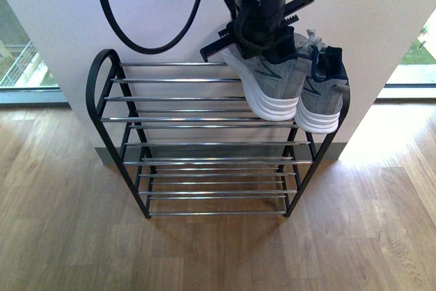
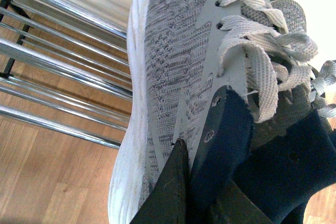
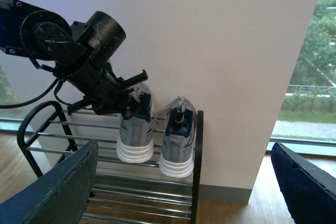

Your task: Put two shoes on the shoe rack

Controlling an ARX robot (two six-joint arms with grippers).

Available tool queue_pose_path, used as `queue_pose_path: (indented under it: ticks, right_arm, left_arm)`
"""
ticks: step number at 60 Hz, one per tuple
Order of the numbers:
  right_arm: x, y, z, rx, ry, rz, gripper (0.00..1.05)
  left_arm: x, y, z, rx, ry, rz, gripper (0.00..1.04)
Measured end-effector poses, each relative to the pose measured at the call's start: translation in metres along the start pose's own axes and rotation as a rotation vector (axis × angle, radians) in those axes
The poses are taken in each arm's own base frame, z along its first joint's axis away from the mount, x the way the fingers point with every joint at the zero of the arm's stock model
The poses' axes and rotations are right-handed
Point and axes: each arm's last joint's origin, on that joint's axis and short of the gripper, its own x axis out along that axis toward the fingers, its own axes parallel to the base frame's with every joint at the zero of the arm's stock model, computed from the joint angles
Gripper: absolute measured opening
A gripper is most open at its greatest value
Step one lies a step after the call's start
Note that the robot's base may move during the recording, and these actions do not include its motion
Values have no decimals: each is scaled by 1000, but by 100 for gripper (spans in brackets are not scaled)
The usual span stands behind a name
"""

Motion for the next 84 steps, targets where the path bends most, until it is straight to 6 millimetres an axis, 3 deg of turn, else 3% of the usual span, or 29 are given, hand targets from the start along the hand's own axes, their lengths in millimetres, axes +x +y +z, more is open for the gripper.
queue_pose_path:
  ticks: [17, 28, 51, 68, 84]
  right_arm:
    - [0, 0, 0, 0, 0, 0, 95]
    - [0, 0, 0, 0, 0, 0, 95]
    - [0, 0, 0, 0, 0, 0, 95]
    - [0, 0, 0, 0, 0, 0, 95]
    - [0, 0, 0, 0, 0, 0, 95]
  left_arm:
    - [15, 30, -5, 32, 18, 57, 2]
    - [19, 42, 2, 121, 9, 88, 2]
    - [20, 35, 9, 165, 31, -12, 2]
    - [32, 37, 3, 202, 71, -34, 2]
    - [27, 39, 3, 217, 58, -71, 50]
